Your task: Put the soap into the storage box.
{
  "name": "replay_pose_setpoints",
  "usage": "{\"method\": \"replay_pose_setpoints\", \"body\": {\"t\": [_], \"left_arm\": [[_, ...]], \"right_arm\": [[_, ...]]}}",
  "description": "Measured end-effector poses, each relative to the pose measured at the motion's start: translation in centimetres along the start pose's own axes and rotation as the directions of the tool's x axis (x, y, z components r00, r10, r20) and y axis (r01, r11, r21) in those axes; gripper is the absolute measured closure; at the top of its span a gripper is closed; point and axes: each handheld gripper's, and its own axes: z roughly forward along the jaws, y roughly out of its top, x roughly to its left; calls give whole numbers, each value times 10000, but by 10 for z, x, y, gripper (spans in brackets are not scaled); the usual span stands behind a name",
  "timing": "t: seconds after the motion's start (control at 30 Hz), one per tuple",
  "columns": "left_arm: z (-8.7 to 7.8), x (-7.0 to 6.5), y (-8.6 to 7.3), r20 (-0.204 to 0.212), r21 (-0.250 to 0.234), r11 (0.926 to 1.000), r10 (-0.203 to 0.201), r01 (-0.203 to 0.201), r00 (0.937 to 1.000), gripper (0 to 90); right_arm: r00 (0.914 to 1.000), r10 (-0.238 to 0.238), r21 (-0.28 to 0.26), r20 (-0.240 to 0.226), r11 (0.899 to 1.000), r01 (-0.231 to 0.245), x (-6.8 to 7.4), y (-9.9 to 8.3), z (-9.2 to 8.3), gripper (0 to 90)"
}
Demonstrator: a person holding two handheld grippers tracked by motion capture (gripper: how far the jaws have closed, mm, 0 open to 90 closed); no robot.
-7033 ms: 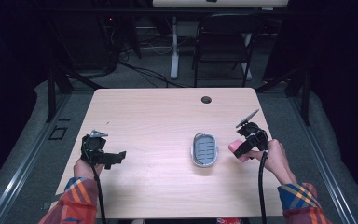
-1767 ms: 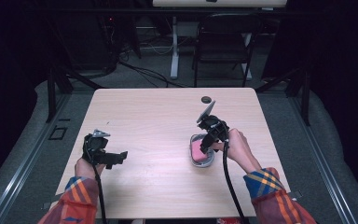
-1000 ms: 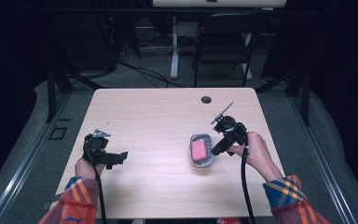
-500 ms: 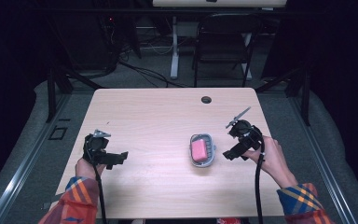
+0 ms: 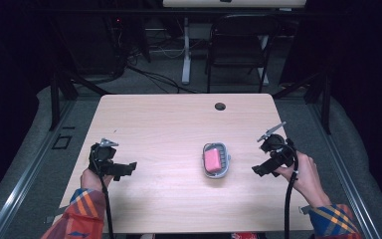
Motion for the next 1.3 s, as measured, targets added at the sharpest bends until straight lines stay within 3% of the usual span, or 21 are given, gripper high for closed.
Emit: {"method": "replay_pose_setpoints", "body": {"t": [0.07,0.27,0.73,0.8,0.9,0.97,1.1,1.3], "left_arm": [[0,0,0,19,7,10000,6,-6,10000,0],[0,0,0,3,54,10000,31,-31,10000,0],[1,-1,0,16,101,9999,30,-30,10000,0],[1,-1,0,14,99,9999,70,-71,10000,0],[1,-2,0,-43,89,9999,136,-135,9999,0],[2,-2,0,-15,132,9998,157,-157,9999,0],[4,-4,-1,-38,222,9991,356,-355,9994,0],[7,-7,0,-89,345,9974,640,-636,9979,0]], "right_arm": [[9998,210,-180,37,9996,-209,-2,-7,2,3],[9989,423,-8,180,9991,-423,-8,-23,9,2],[9944,1054,399,-122,9937,-1048,-14,-60,30,16],[9924,1226,202,-109,9923,-1224,-13,-63,33,17],[9917,1286,516,-73,9904,-1280,-13,-69,38,28],[9883,1495,568,-300,9874,-1476,-13,-73,43,32],[9902,1373,1355,-244,9818,-1328,-13,-79,58,34],[9893,1423,1563,-335,9784,-1354,-16,-78,61,42]]}}
